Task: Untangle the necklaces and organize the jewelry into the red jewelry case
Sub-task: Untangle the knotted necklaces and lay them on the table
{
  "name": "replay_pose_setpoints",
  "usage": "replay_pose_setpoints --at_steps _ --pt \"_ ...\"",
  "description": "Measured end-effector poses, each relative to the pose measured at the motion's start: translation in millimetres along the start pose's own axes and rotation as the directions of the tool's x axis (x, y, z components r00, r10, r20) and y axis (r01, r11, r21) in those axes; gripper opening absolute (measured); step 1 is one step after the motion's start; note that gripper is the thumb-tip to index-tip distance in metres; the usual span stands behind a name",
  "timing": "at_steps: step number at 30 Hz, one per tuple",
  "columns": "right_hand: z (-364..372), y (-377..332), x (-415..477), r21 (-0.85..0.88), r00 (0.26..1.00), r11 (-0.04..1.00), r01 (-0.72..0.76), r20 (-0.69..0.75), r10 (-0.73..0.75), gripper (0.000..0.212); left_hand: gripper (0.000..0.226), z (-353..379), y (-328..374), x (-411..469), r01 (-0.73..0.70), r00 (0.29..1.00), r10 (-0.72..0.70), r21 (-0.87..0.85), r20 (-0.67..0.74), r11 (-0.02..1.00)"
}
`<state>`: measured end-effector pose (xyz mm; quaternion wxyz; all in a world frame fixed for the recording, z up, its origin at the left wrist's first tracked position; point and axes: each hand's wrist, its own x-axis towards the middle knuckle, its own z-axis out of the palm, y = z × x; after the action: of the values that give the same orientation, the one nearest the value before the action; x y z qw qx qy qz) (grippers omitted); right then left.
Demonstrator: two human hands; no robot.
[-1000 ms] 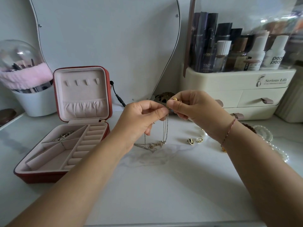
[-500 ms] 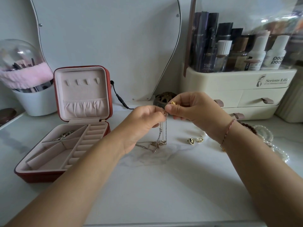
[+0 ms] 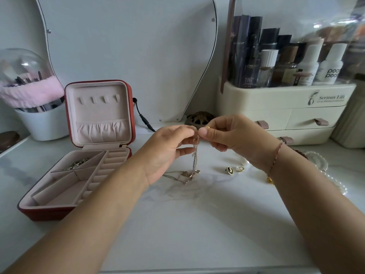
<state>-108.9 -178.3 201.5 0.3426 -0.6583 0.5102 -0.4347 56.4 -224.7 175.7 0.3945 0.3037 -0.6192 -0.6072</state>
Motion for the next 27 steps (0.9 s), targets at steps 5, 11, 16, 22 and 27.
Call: replay_pose_setpoints --at_steps 5,11,16,22,27 --pt "0.0 1.0 2.7 0.105 0.996 0.994 -0.013 -0.086 0.022 0.020 0.021 1.4 -0.9 1.6 0.059 0.996 -0.057 -0.031 0.064 0.998" --pt "-1.8 1.7 3.2 0.411 0.993 0.908 -0.075 -0.057 0.108 0.019 0.023 -1.0 2.3 1.5 0.101 0.990 -0.085 -0.152 0.111 0.983" --pt "-1.5 0.4 3.1 0.549 0.995 0.832 -0.077 -0.008 0.098 0.015 0.005 -0.8 2.6 2.1 0.041 0.998 -0.032 -0.214 0.048 0.976" --pt "0.2 0.9 3.5 0.545 0.996 0.838 -0.037 -0.046 0.073 0.020 0.024 2.2 6.6 0.7 -0.078 0.996 0.069 -0.184 -0.053 0.980" --pt "-3.0 1.6 3.8 0.425 0.997 0.904 -0.038 -0.050 0.066 0.020 0.020 4.1 7.5 -1.6 -0.087 0.995 0.074 -0.214 -0.070 0.973"
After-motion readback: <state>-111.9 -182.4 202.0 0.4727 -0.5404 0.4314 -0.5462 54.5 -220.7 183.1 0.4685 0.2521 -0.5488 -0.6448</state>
